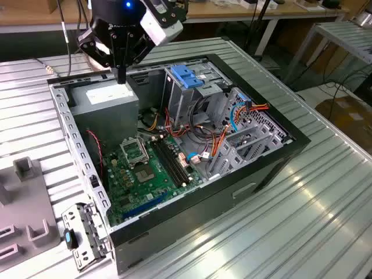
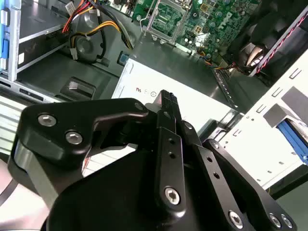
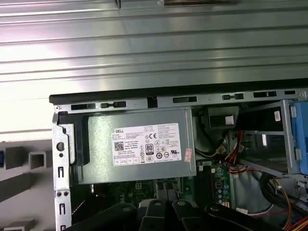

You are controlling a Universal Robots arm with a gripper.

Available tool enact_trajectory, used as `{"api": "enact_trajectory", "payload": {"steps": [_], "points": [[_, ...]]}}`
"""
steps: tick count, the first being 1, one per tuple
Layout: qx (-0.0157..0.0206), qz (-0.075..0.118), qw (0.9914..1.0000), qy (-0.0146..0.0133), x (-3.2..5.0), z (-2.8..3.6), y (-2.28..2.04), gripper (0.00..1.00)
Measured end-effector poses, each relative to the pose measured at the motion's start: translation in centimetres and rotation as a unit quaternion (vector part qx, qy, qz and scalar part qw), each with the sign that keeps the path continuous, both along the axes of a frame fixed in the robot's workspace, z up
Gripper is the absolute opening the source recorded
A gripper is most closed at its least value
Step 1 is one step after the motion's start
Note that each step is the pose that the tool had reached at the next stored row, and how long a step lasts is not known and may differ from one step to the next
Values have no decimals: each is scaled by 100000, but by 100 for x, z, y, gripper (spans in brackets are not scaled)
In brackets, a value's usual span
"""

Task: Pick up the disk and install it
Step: 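Reach for the disk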

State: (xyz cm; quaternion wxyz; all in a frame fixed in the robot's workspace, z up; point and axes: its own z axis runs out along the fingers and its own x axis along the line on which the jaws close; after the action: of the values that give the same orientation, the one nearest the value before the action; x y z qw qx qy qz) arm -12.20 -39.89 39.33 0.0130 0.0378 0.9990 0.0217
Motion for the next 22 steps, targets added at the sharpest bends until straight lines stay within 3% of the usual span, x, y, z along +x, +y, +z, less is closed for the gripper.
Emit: {"api": "enact_trajectory", "payload": {"steps": [22], "points": [[2, -1, 100000, -2, -93, 0, 0, 11]]}}
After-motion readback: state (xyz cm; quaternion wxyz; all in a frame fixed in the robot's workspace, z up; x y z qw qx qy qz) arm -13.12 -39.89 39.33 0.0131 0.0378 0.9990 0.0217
